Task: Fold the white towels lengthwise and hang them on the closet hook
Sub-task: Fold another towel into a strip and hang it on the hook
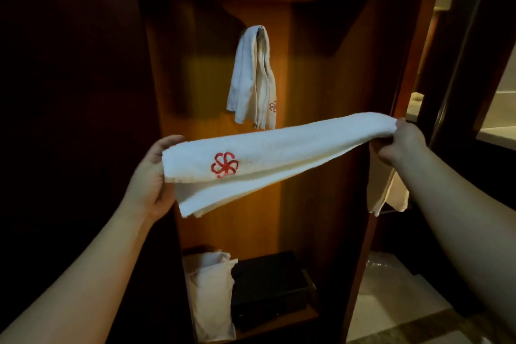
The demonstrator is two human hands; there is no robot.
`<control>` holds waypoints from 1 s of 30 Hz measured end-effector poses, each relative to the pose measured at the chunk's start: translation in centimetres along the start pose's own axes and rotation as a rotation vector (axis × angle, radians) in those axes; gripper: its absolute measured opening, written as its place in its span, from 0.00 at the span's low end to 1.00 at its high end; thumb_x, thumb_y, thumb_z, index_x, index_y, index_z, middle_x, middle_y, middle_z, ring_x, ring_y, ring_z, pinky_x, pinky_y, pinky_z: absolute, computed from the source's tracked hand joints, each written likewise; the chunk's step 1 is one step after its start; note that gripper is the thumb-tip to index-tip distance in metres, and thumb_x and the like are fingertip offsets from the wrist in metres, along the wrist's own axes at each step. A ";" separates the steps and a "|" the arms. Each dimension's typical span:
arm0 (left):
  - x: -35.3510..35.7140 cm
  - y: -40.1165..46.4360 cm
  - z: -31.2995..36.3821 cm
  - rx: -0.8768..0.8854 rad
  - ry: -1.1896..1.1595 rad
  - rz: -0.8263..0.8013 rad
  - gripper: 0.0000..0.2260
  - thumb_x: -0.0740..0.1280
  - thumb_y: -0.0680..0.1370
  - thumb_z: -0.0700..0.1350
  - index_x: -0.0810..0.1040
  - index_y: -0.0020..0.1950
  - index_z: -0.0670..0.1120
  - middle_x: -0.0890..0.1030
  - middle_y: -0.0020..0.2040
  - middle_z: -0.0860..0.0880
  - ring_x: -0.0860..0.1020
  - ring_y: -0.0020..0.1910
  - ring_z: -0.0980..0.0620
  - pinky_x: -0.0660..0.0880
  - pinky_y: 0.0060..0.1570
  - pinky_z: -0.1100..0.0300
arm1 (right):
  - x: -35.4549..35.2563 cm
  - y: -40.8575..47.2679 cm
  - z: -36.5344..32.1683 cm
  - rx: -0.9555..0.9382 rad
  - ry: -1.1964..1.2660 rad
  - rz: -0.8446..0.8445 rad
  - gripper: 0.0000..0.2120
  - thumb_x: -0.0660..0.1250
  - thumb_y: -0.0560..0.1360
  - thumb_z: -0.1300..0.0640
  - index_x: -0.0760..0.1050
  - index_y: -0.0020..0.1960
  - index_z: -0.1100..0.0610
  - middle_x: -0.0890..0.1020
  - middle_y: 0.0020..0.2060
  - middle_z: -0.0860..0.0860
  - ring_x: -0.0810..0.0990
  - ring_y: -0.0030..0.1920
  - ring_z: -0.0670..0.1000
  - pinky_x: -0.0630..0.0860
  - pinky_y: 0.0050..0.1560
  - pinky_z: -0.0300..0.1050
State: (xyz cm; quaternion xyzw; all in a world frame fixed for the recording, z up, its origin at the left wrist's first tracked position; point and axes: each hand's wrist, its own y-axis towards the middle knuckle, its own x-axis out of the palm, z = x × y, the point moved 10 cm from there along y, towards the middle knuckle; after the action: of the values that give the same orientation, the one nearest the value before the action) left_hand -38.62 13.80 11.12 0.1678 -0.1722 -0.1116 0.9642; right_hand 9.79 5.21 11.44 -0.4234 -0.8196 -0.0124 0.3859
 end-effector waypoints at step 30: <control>-2.8 -5.4 -10.9 -0.271 -0.256 -0.007 0.15 0.57 0.78 0.50 0.77 0.38 0.44 0.81 0.63 0.42 0.75 0.65 0.36 0.76 0.55 0.43 | -2.4 -1.0 2.3 -0.012 0.185 -0.020 0.16 0.72 0.77 0.55 0.73 0.62 0.55 0.84 0.50 0.54 0.84 0.49 0.56 0.82 0.51 0.60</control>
State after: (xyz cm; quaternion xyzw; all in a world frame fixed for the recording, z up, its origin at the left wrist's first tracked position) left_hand -38.03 12.73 -1.28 0.0214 -0.2761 -0.1578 0.9478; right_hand 8.50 3.73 8.56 -0.4146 -0.7845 -0.0600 0.4573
